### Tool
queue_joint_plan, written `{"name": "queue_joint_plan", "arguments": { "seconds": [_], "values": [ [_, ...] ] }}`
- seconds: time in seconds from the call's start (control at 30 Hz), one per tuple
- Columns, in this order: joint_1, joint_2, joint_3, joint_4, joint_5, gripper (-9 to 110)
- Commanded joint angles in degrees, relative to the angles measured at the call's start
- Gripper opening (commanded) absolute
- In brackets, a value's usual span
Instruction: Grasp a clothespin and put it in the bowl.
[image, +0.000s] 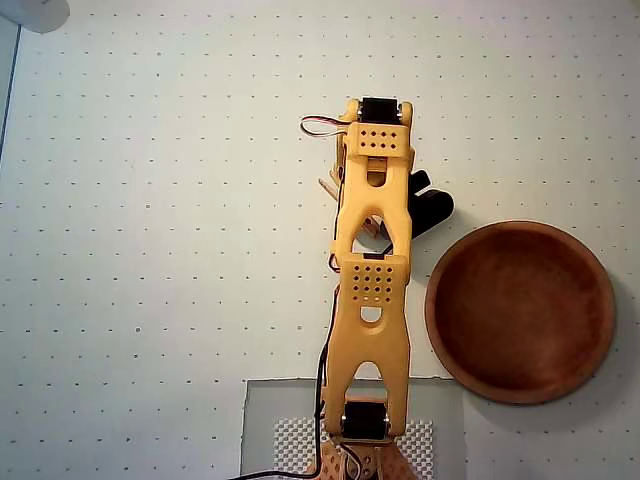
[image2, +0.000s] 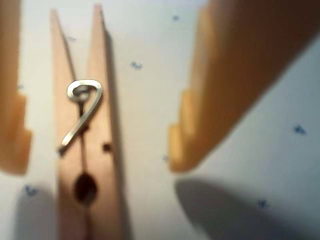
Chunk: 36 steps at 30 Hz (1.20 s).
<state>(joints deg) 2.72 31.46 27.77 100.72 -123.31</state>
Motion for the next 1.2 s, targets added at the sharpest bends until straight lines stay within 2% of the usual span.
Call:
{"name": "queue_joint_plan", "arguments": {
  "seconds": [0.0,0.33,0.73,0.9,1.17],
  "values": [
    [-0.2,1.0,-6.7,1.7,0.4,19],
    [-0.4,-1.0,-9.2,1.8,0.4,18],
    [-0.6,1.2,-3.7,1.8,0.2,17],
    [-0.6,1.2,-3.7,1.8,0.9,7],
    [-0.6,1.2,-3.7,1.8,1.0,-3]
  ]
}}
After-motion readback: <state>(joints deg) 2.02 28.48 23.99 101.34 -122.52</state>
